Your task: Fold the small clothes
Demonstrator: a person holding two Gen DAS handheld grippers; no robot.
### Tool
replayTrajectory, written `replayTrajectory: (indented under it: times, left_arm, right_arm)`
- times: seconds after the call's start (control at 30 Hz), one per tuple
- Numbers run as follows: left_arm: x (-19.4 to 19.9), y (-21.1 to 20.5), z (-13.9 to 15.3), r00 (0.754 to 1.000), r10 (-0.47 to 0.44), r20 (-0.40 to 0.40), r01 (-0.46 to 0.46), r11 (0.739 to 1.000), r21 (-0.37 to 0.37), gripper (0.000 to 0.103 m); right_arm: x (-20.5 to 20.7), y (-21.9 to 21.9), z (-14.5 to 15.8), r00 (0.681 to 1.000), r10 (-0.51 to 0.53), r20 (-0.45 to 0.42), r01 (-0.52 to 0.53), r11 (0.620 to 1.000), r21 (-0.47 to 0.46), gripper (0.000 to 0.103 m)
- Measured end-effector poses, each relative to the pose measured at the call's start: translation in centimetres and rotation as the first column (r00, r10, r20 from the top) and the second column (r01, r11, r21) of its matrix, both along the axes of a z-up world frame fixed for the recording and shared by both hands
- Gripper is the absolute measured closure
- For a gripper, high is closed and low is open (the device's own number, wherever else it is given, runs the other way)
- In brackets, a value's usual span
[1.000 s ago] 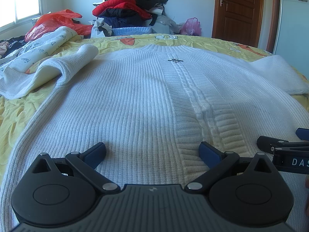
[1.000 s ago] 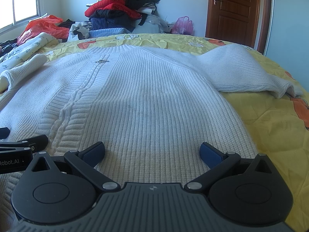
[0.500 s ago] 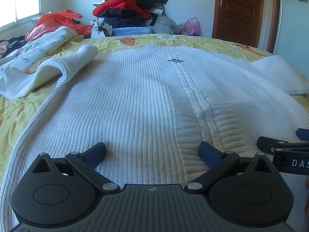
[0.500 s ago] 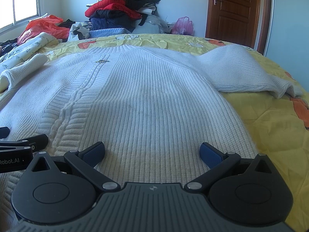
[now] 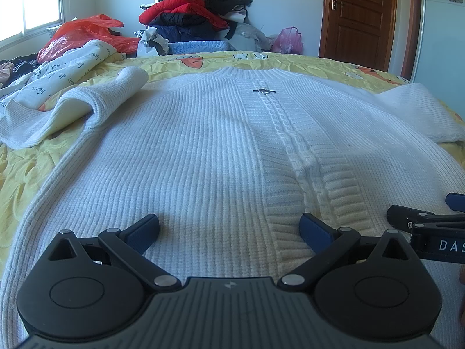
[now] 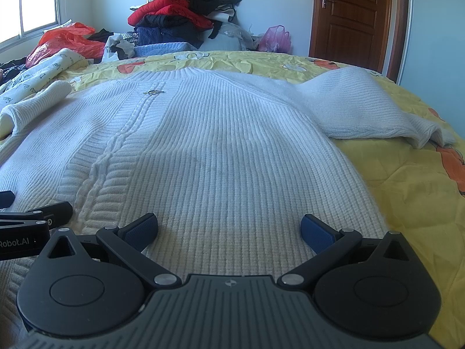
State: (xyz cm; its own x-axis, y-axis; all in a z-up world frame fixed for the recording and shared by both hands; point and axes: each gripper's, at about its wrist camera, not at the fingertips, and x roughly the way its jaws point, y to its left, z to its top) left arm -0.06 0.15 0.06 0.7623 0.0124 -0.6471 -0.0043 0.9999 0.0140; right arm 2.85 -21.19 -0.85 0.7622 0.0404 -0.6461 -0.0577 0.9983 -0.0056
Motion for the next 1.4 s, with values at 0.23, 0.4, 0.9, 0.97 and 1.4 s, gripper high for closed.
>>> replayTrajectory:
  times: [0.23,0.4,0.9,0.97,1.4]
  left_arm:
    - [0.0,0.0,0.0,1.0,0.0,0.0,0.0,1.0,0.0,0.0]
    - [0.0,0.0,0.0,1.0,0.0,0.0,0.0,1.0,-0.001,0.0]
    - [0.0,0.0,0.0,1.0,0.001,0.001,-0.001,1.0,0.0,0.0]
    - [0.0,0.0,0.0,1.0,0.001,0.001,-0.001,1.0,0.0,0.0]
    - [0.0,0.0,0.0,1.0,0.001,0.001,-0.001,1.0,0.0,0.0]
  right_arm:
    - [0.0,0.0,0.0,1.0,0.0,0.0,0.0,1.0,-0.001,0.0]
    - [0.0,0.0,0.0,1.0,0.0,0.0,0.0,1.0,-0.002,0.0]
    - [0.1,-3.1,2.1,1.0,0.018,0.011,-0.019,0.991,0.13,0.0]
    - [0.4,-5.5,2.7,0.999,-0.022,0.031,0.015,0.981,0.193,0.0]
    - [6.3,-27.8,6.1,0.835,-0.536,0.122,0.409,0.755,0.513,0.016]
